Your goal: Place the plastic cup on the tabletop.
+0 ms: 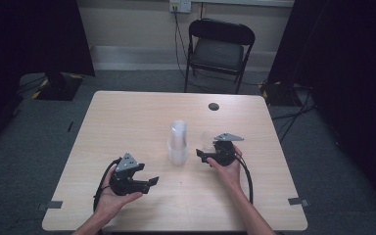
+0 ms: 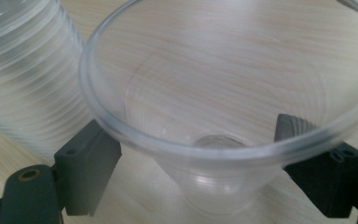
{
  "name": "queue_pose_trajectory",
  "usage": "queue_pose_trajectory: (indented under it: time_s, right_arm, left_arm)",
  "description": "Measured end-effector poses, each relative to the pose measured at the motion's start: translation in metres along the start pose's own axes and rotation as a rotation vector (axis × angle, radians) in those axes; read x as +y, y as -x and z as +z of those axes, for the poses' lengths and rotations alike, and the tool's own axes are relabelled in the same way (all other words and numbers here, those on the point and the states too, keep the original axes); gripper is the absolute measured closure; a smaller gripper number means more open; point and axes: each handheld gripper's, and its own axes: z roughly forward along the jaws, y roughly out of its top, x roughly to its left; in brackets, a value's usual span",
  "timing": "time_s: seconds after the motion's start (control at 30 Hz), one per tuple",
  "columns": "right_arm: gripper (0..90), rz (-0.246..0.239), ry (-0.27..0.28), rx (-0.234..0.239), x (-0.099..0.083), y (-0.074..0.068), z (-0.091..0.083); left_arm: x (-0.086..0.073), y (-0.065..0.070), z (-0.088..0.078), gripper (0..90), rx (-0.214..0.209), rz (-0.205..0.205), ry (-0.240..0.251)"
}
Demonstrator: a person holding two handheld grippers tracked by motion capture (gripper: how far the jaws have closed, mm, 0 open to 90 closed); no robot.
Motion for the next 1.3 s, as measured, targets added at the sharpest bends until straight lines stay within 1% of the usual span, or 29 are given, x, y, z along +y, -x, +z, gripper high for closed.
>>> queue_pose_trajectory:
  time_s: [0.1,0.2,0.23,0.3,0.33,0.37,0.43,0.5,0.6,0.67,0.73,0.83,0.9,1.03,1.13,1.2,1.3]
  right_arm:
    - [14.7,-0.003,-0.001,-0.001,0.001,0.0,-0.004]
    - [14.3,0.005,-0.011,0.0,0.002,0.001,-0.01]
    - [14.3,0.005,-0.011,-0.001,0.003,0.001,-0.012]
    - [14.3,0.006,-0.01,-0.003,0.004,0.002,-0.016]
    - [14.3,0.01,-0.014,-0.002,0.004,0.002,-0.019]
    - [14.3,0.006,-0.012,-0.002,0.004,0.002,-0.02]
    - [16.0,-0.004,-0.004,-0.022,0.004,0.002,-0.024]
    - [16.7,0.004,-0.004,-0.012,0.003,0.004,-0.028]
    - [16.8,0.01,-0.007,-0.013,0.002,0.005,-0.034]
    - [16.9,0.019,-0.006,-0.013,0.002,0.006,-0.039]
    - [17.0,0.023,-0.002,-0.012,0.002,0.007,-0.045]
    - [17.2,0.031,0.007,-0.007,0.0,0.008,-0.054]
    - [18.0,0.032,0.018,-0.013,-0.001,0.009,-0.058]
    - [18.4,0.041,0.017,-0.011,-0.005,0.01,-0.068]
    - [18.7,0.038,0.016,-0.008,-0.008,0.009,-0.077]
    - [18.7,0.032,0.017,-0.006,-0.009,0.008,-0.083]
    - [18.9,0.021,0.015,-0.013,-0.011,0.007,-0.095]
  left_arm:
    - [0.0,-0.002,-0.001,24.8,0.0,-0.01,0.004]
    - [0.0,-0.003,-0.001,24.9,0.007,-0.009,0.0]
    - [0.0,-0.003,-0.001,24.9,0.006,-0.017,0.005]
    - [0.0,-0.005,-0.001,24.9,0.006,-0.015,0.004]
    - [0.0,-0.004,-0.001,24.9,0.006,-0.024,0.004]
    - [0.0,-0.005,-0.001,24.9,0.008,-0.024,0.005]
    - [0.0,-0.007,-0.002,24.9,0.012,-0.022,0.006]
    - [0.0,-0.008,-0.002,24.9,0.015,-0.033,0.005]
    - [-0.001,-0.01,-0.002,24.7,0.014,-0.039,0.007]
    - [-0.001,-0.011,-0.003,21.9,0.023,-0.041,0.016]
    - [-0.001,-0.012,-0.003,20.0,0.025,-0.054,0.022]
    - [-0.001,-0.014,-0.003,18.5,0.032,-0.06,0.015]
    - [-0.001,-0.015,-0.003,18.1,0.037,-0.066,0.012]
    - [-0.001,-0.015,-0.003,16.6,0.038,-0.072,0.014]
    - [-0.001,-0.016,-0.003,16.6,0.041,-0.07,0.013]
    - [-0.002,-0.016,-0.003,16.6,0.046,-0.077,0.009]
    - [-0.002,-0.017,-0.003,16.6,0.052,-0.071,0.006]
